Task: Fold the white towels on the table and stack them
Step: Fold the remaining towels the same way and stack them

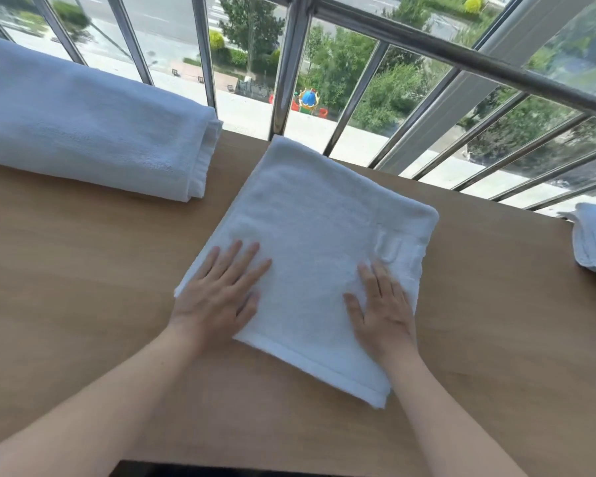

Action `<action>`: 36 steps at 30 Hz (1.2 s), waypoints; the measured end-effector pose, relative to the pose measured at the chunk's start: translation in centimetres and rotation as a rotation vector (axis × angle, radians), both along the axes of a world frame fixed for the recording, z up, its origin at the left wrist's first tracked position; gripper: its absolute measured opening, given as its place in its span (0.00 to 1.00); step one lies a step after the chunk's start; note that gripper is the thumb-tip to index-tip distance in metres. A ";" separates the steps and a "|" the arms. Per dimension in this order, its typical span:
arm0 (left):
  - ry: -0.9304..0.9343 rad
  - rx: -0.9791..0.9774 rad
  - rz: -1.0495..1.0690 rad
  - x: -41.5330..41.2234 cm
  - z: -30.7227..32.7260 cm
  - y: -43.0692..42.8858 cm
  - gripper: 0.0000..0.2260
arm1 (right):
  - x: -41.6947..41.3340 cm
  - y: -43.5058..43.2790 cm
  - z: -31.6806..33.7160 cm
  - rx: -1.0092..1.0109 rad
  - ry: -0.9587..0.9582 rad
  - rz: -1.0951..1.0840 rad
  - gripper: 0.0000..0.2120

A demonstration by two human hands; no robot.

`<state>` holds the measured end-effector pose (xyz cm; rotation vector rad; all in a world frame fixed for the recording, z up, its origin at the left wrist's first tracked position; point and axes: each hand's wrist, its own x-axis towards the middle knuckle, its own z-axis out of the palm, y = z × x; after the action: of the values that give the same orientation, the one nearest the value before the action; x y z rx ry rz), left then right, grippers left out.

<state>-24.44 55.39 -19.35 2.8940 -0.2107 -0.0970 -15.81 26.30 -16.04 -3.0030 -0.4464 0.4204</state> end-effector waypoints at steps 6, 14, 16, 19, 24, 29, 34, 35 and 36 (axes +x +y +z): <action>0.072 0.126 0.339 10.7 3.2 0.6 0.25 | -4.2 3.0 0.3 0.019 -0.183 -0.233 0.17; 0.159 0.012 0.203 3.1 0.8 -11.8 0.31 | -3.1 1.5 -1.6 0.144 -0.262 -0.025 0.16; 0.114 0.029 0.201 3.6 0.5 -11.6 0.32 | -2.4 0.7 -2.0 0.160 -0.173 0.005 0.23; 0.079 0.015 0.180 3.9 0.2 -11.7 0.32 | 0.2 -1.0 -2.5 0.163 -0.106 0.107 0.29; 0.049 0.054 0.201 4.4 0.0 -11.9 0.32 | 9.2 -5.2 -3.0 0.085 -0.093 -0.040 0.31; 0.048 0.077 0.216 4.8 0.3 -12.4 0.30 | 13.2 -5.4 -2.4 0.011 -0.017 -0.311 0.30; 0.000 0.054 0.057 6.9 0.2 -12.9 0.26 | 5.0 -0.4 -2.0 0.155 -0.048 0.007 0.29; 0.001 0.036 0.030 8.2 0.3 -12.8 0.25 | 3.8 -0.1 -2.2 0.155 -0.030 -0.020 0.29; 0.015 0.020 0.021 9.8 0.4 -12.5 0.25 | 2.9 -0.1 -2.3 0.154 -0.018 -0.071 0.29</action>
<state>-14.68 42.87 -18.93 2.9132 -0.1779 -0.1174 -12.96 26.19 -18.32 -2.8651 -0.3546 0.3371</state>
